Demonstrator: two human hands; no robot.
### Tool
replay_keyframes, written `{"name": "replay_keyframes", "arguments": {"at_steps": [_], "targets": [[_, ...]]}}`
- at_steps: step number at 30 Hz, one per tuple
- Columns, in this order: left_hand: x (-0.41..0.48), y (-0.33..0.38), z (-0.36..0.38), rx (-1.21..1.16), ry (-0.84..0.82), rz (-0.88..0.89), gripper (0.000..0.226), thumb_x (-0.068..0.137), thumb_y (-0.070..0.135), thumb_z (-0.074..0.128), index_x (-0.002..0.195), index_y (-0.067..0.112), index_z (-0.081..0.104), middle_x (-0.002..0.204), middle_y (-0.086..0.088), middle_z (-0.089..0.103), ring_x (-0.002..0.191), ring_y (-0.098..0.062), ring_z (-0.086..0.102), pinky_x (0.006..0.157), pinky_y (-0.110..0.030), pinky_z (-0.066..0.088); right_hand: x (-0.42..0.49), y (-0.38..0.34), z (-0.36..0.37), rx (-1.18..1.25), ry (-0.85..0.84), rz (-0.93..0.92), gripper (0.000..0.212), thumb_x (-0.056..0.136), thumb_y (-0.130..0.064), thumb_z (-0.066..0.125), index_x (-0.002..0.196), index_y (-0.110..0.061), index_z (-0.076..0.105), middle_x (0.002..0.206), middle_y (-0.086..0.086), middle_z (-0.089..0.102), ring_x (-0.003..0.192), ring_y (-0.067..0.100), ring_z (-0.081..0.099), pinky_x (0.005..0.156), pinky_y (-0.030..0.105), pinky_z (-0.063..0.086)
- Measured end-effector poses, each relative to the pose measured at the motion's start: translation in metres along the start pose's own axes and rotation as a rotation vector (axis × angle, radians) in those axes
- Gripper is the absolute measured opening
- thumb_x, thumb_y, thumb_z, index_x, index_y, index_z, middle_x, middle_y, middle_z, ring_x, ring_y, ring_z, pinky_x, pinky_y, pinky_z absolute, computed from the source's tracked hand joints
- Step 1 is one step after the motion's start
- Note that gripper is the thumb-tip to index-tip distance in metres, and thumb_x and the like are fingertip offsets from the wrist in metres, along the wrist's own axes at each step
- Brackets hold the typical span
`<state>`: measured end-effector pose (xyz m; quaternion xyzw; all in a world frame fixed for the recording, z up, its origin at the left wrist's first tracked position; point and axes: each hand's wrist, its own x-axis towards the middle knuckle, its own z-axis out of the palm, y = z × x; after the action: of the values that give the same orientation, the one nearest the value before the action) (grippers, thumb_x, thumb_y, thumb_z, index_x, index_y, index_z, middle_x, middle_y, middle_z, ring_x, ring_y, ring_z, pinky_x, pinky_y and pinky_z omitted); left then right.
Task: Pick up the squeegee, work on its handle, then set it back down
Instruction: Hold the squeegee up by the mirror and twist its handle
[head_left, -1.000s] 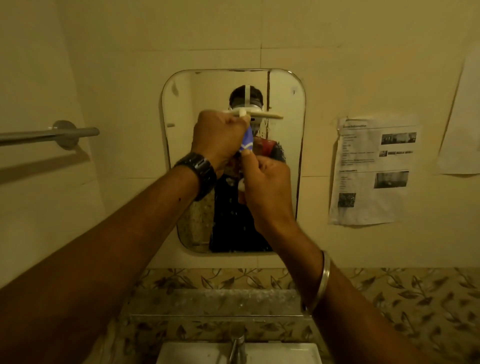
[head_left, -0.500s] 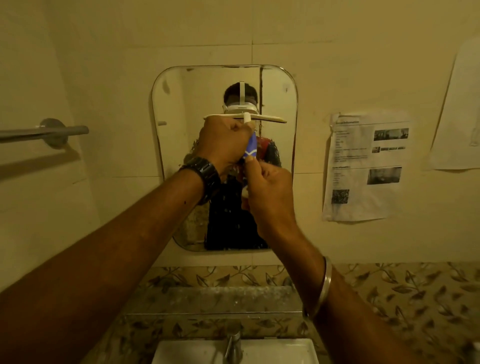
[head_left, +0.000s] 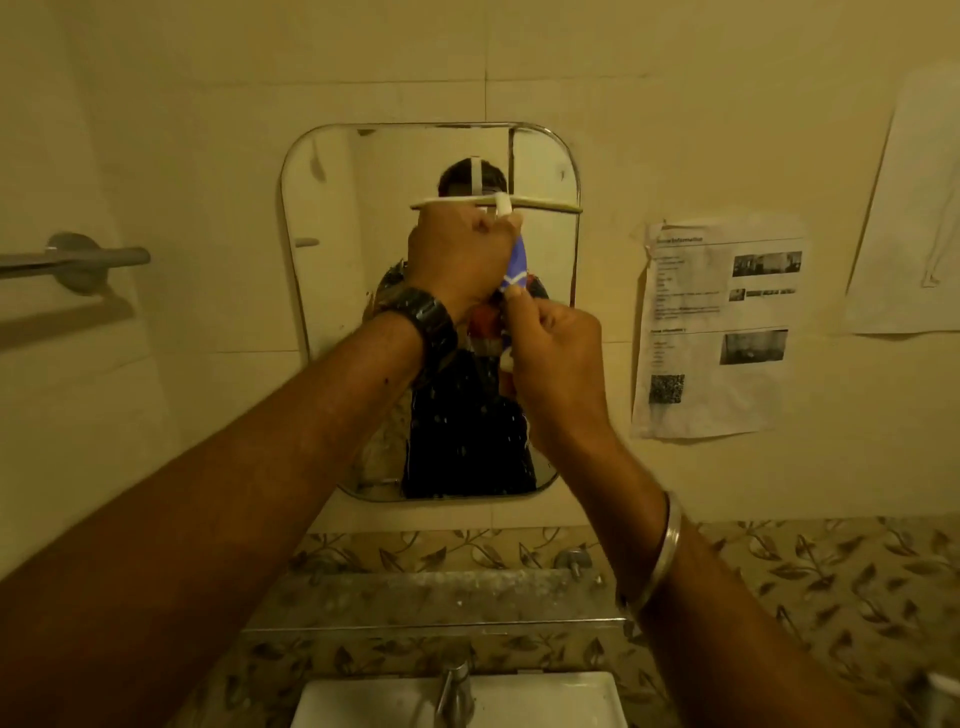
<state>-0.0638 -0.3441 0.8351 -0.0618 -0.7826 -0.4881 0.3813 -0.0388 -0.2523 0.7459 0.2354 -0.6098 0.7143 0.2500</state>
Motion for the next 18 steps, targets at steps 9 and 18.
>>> {"name": "replay_keyframes", "arguments": {"at_steps": [9, 18], "targets": [[-0.004, 0.012, 0.005, 0.001, 0.028, 0.054, 0.035, 0.096, 0.032, 0.066, 0.081, 0.001, 0.073, 0.071, -0.013, 0.069, 0.061, -0.016, 0.06, 0.066, -0.032, 0.056, 0.002, -0.011, -0.007, 0.021, 0.018, -0.026, 0.043, 0.108, -0.026, 0.056, 0.073, -0.002, 0.062, 0.064, 0.02, 0.059, 0.046, 0.016, 0.052, 0.042, 0.022, 0.044], [-0.017, -0.008, 0.015, 0.002, -0.039, -0.058, 0.031, 0.097, 0.03, 0.066, 0.094, 0.0, 0.074, 0.077, -0.008, 0.068, 0.065, -0.015, 0.061, 0.068, -0.03, 0.054, -0.018, 0.003, -0.014, 0.028, -0.003, 0.084, 0.043, 0.108, -0.028, 0.055, 0.071, -0.009, 0.061, 0.059, 0.013, 0.056, 0.043, 0.01, 0.049, 0.04, 0.019, 0.041]]}}
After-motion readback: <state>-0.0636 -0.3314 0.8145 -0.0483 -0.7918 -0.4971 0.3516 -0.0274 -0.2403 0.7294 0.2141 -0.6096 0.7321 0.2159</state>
